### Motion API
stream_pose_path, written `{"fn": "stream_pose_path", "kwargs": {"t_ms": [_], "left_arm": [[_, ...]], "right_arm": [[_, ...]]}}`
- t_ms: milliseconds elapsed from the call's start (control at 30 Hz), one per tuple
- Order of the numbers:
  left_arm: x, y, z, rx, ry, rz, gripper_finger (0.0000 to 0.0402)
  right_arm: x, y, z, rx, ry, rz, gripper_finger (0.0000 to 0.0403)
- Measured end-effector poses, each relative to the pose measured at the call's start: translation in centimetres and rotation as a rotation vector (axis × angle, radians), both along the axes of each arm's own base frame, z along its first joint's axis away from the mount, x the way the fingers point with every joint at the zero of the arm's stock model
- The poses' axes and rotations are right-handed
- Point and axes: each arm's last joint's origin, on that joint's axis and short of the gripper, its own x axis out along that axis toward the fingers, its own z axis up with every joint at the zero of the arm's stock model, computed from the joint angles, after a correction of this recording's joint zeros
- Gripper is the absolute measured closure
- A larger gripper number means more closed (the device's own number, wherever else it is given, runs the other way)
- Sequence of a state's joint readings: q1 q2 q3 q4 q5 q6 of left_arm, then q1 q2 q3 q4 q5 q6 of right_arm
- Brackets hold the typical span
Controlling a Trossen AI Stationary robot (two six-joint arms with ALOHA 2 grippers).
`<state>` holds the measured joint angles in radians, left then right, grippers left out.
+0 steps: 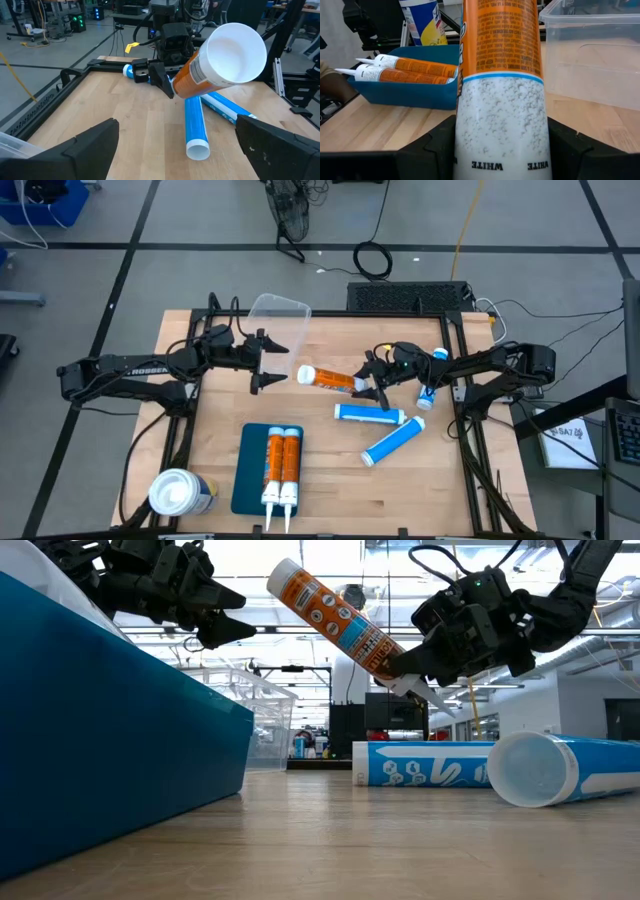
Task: Pick & place silicon tubes, Sealant and Lysol wipes
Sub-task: Put the orange sealant into the blue bin
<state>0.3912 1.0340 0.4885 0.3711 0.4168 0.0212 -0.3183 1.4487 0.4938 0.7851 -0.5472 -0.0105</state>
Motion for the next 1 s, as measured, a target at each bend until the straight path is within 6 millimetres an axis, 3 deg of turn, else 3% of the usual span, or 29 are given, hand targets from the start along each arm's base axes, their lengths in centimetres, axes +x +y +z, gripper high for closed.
{"fn": "stream_pose_path", "kwargs": {"t_ms": [167,400,767,1000], "left_arm": [[0.0,0.0,0.0,0.0,0.0,0.0,0.0009],[0.0,0.0,0.0,0.0,0.0,0.0,0.0009],[0.0,0.0,0.0,0.0,0.0,0.0,0.0009],[0.0,0.0,0.0,0.0,0.0,0.0,0.0009]], "right_arm": [[0.0,0.0,0.0,-0.006,0.001,-0.02,0.0194],[0.1,-0.4,0.0,-0.039,0.011,-0.178,0.0194],[0.6,0.3,0.7,-0.279,-0.022,-0.627,0.0194],[0.3,-0.1,1.1,-0.324,-0.029,-0.888,0.0194]]}}
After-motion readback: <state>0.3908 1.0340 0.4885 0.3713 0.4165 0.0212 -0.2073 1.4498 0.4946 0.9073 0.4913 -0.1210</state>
